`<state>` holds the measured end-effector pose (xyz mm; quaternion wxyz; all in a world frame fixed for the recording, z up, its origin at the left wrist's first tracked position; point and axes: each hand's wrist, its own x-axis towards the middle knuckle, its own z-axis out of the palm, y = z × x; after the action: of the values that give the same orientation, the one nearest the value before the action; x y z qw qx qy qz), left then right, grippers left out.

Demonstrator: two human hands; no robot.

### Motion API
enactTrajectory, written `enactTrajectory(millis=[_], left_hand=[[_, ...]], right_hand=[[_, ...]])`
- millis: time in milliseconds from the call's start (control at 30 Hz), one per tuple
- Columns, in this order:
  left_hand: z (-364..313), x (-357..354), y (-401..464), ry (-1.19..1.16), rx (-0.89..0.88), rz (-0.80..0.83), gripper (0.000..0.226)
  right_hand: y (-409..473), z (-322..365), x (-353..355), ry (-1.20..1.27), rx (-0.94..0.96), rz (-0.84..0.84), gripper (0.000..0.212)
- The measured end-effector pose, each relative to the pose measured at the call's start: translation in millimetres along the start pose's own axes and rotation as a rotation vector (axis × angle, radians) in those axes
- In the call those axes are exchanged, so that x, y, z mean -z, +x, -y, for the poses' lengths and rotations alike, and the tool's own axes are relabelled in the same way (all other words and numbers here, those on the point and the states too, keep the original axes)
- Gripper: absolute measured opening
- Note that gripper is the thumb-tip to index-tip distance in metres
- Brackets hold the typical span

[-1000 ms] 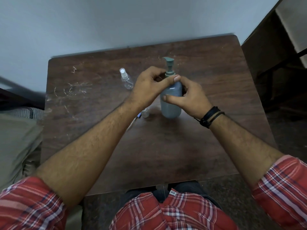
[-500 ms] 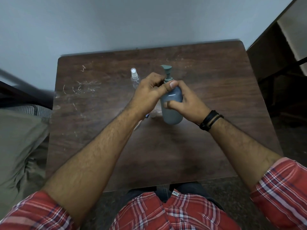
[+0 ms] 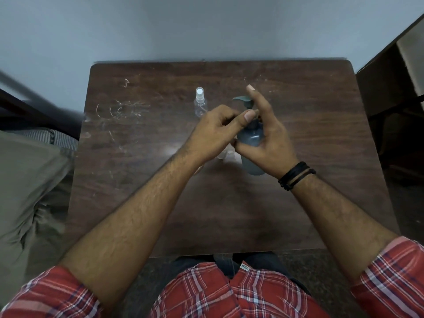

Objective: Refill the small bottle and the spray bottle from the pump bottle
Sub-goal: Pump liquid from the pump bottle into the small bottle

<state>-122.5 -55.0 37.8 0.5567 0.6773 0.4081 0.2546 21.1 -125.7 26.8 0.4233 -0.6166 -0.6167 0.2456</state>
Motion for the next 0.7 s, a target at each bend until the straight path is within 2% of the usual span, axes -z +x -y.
enactTrajectory(millis=[100,267,367,467,700], left_hand=[[31.6,5.9,-6.2,0.117,-0.064,-0.027,0.021],[104.0,10.2,-21.0,0.256,0.037,-0.049,0.067],[134.3,3.6,-18.6,0.377,0.066,0.013,0.082],[147.6,-0.6,-12.0,0.493,0.060,0.031,0.079],[143.9,-7.0,-3.2,0.609,0.039,0.067,0.053]], right_hand=[[-11.9,-3.4,-2.6,-0.016,-0.064,0.019,0.097],[-36.7,-21.2,-9.0,-0.027,-0.194,0.092,0.093],[-45.4,-30.1,-14.4,-0.005,-0.267,0.161,0.092],[-48.9,-35.9,-20.0,-0.004,-0.296,0.190,0.090],[-47.2,-40.4,-30.1,-0.047,-0.316,0.203,0.087]])
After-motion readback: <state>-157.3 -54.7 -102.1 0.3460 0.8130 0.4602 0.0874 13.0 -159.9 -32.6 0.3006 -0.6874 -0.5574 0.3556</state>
